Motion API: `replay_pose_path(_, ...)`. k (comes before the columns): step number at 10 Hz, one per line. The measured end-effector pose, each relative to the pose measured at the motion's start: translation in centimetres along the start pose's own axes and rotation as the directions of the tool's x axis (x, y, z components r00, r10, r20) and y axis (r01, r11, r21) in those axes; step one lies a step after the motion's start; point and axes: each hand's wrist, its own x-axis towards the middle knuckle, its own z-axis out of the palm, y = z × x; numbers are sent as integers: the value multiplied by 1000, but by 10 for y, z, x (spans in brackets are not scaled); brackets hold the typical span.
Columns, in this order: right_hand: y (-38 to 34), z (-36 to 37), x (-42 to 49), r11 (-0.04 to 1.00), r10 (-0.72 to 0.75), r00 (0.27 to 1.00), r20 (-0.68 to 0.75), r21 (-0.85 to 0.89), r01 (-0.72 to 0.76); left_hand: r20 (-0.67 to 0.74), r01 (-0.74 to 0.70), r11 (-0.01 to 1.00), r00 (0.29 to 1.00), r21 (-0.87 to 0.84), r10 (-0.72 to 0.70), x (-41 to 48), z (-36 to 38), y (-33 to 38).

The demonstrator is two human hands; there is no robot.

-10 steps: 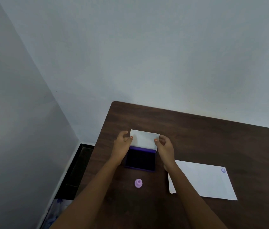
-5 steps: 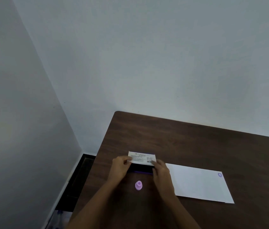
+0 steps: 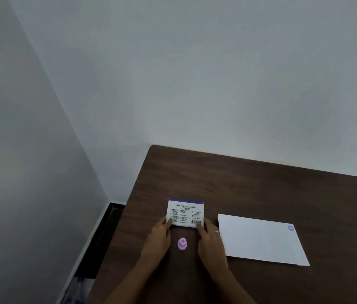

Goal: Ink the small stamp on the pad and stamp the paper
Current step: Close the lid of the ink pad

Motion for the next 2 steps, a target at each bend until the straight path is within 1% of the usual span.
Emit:
replay_pose_path(1,-1,1,1,999,-14,1000,2,-37,14,-35,9,995,999,98,-5,3,3,-2)
replay_pose_path(2,-5,-7,8,1000,7,998,-56,13,-6,-81,18,991,997,135,-7,8,2,9)
